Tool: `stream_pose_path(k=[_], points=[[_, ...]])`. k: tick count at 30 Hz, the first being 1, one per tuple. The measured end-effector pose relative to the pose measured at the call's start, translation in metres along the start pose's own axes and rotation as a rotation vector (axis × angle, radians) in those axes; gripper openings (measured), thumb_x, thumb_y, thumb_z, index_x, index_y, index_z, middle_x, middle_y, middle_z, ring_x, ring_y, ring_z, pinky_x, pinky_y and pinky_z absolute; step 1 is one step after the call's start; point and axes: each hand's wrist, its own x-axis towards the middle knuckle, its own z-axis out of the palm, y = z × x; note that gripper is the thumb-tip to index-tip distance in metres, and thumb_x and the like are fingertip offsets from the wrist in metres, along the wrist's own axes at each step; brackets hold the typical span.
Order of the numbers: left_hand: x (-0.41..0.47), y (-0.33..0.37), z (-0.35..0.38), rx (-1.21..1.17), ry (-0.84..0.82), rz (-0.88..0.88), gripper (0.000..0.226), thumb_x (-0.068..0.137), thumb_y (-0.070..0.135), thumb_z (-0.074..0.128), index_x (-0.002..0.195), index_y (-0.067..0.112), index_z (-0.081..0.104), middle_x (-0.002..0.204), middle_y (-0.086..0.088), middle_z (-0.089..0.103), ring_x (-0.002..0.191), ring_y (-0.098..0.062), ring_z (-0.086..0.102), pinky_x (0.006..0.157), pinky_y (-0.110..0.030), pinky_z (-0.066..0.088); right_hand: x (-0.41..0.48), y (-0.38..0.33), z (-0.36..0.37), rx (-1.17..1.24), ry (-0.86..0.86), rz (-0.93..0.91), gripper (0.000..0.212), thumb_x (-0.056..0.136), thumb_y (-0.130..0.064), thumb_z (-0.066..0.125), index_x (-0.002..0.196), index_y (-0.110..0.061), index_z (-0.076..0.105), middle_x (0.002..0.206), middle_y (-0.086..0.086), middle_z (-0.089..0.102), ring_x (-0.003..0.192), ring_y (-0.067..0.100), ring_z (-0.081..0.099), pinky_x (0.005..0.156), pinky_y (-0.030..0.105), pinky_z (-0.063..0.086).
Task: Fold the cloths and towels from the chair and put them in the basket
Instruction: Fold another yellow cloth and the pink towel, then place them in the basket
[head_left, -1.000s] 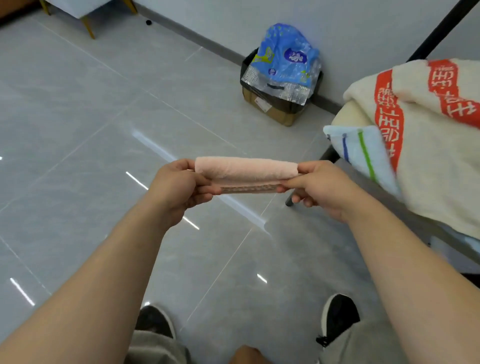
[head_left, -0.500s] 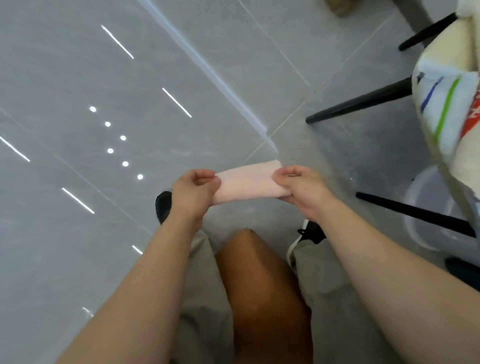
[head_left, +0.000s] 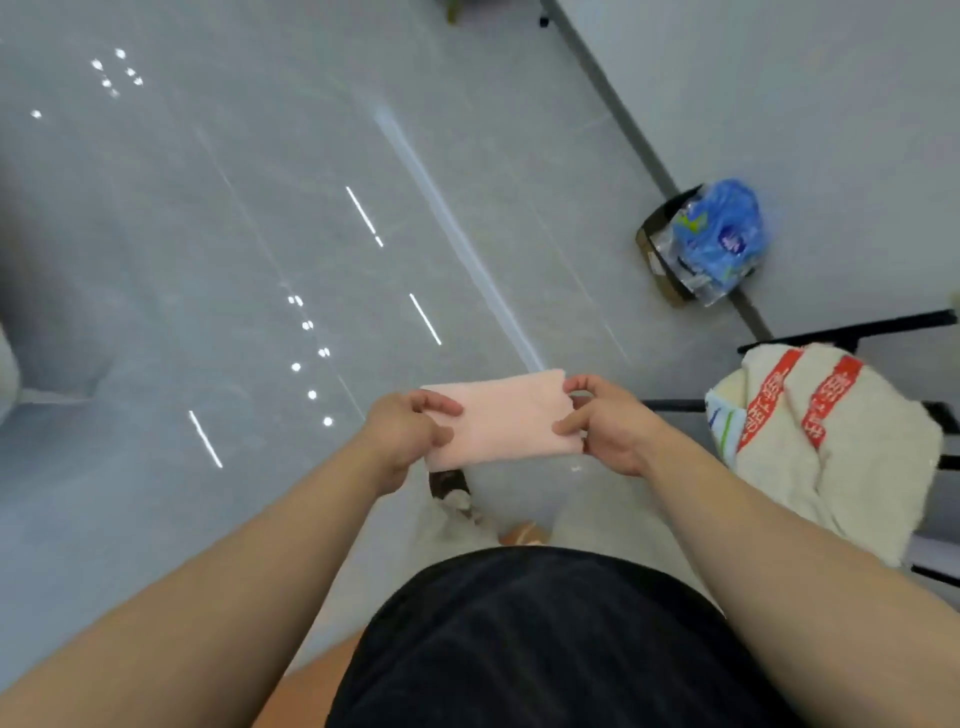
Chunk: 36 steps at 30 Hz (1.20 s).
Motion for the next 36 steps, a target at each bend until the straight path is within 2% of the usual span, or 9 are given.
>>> stream_pose_path(k=[3, 8, 12, 15, 20, 26, 29, 32, 36], points=[[-0.02, 0.058, -0.032, -0.003, 0.022, 0.087, 0.037, 0.076, -0.018, 0.064, 0.083, 0.016, 0.075, 0.115, -0.014, 0.063, 0.106, -0.033, 0.062, 0.087, -0.042, 0.058, -0.018, -0.058, 0.016, -0.007, -0.046, -0.028, 0.058, 0.078, 0.028, 0.051, 0.114, -0.017, 0.052, 0.104, 0.015, 0.063, 0.093, 0.031, 0.062, 0.066, 0.038, 0.053], [-0.01, 0.146, -0.054, 0.057, 0.029, 0.224, 0.039, 0.073, -0.017, 0.065, 0.084, 0.019, 0.076, 0.115, -0.012, 0.064, 0.105, -0.029, 0.063, 0.085, -0.039, 0.057, -0.004, -0.135, 0.026, 0.027, -0.073, 0.035, 0.068, 0.078, 0.029, 0.051, 0.134, -0.01, 0.05, 0.125, 0.024, 0.062, 0.109, 0.039, 0.064, 0.082, 0.048, 0.058], [0.022, 0.22, -0.059, 0.102, 0.029, 0.316, 0.039, 0.074, -0.015, 0.064, 0.086, 0.02, 0.075, 0.114, -0.01, 0.062, 0.102, -0.028, 0.061, 0.072, -0.03, 0.052, 0.025, -0.198, 0.026, 0.034, -0.103, 0.058, 0.055, 0.081, 0.026, 0.05, 0.13, 0.0, 0.056, 0.126, 0.021, 0.064, 0.111, 0.034, 0.065, 0.084, 0.042, 0.059], [0.054, 0.278, -0.064, 0.101, 0.044, 0.339, 0.04, 0.074, -0.015, 0.064, 0.087, 0.021, 0.074, 0.116, -0.008, 0.062, 0.104, -0.028, 0.06, 0.072, -0.03, 0.051, 0.048, -0.251, 0.021, 0.077, -0.137, 0.031, 0.046, 0.085, 0.024, 0.048, 0.123, 0.0, 0.059, 0.123, 0.02, 0.064, 0.107, 0.031, 0.065, 0.085, 0.038, 0.057], [0.09, 0.382, -0.078, 0.053, 0.094, 0.314, 0.035, 0.076, -0.014, 0.068, 0.091, 0.017, 0.073, 0.111, -0.007, 0.064, 0.102, -0.025, 0.064, 0.073, -0.032, 0.053, 0.085, -0.354, 0.017, 0.161, -0.109, 0.007, 0.062, 0.078, 0.026, 0.056, 0.13, -0.008, 0.057, 0.123, 0.02, 0.066, 0.107, 0.035, 0.067, 0.085, 0.044, 0.058], [0.148, 0.505, -0.102, -0.035, 0.138, 0.339, 0.036, 0.079, -0.016, 0.066, 0.089, 0.018, 0.075, 0.108, -0.008, 0.067, 0.096, -0.022, 0.066, 0.074, -0.031, 0.054, 0.131, -0.503, 0.035, 0.085, -0.033, -0.177, 0.072, 0.076, 0.028, 0.053, 0.131, -0.019, 0.055, 0.114, 0.015, 0.067, 0.101, 0.032, 0.065, 0.08, 0.044, 0.056], [0.181, 0.562, -0.121, -0.071, 0.148, 0.344, 0.038, 0.079, -0.017, 0.064, 0.094, 0.017, 0.075, 0.109, -0.006, 0.067, 0.099, -0.023, 0.065, 0.084, -0.036, 0.056, 0.157, -0.579, 0.051, -0.016, 0.041, -0.309, 0.08, 0.072, 0.026, 0.055, 0.13, -0.028, 0.052, 0.114, 0.014, 0.06, 0.096, 0.03, 0.062, 0.072, 0.04, 0.055], [0.223, 0.619, -0.143, -0.068, 0.165, 0.379, 0.036, 0.08, -0.013, 0.066, 0.098, 0.017, 0.074, 0.111, -0.003, 0.065, 0.103, -0.023, 0.065, 0.091, -0.04, 0.056, 0.187, -0.654, 0.067, -0.182, 0.07, -0.436, 0.075, 0.073, 0.022, 0.056, 0.124, -0.033, 0.056, 0.114, 0.009, 0.054, 0.096, 0.029, 0.06, 0.071, 0.039, 0.054], [0.289, 0.699, -0.168, 0.082, 0.214, 0.507, 0.032, 0.082, -0.002, 0.068, 0.098, 0.025, 0.073, 0.102, 0.001, 0.067, 0.084, -0.015, 0.067, 0.074, -0.028, 0.055, 0.236, -0.754, 0.091, -0.385, 0.154, -0.557, 0.062, 0.073, 0.019, 0.054, 0.106, -0.032, 0.067, 0.121, 0.004, 0.052, 0.106, 0.028, 0.056, 0.066, 0.031, 0.049]])
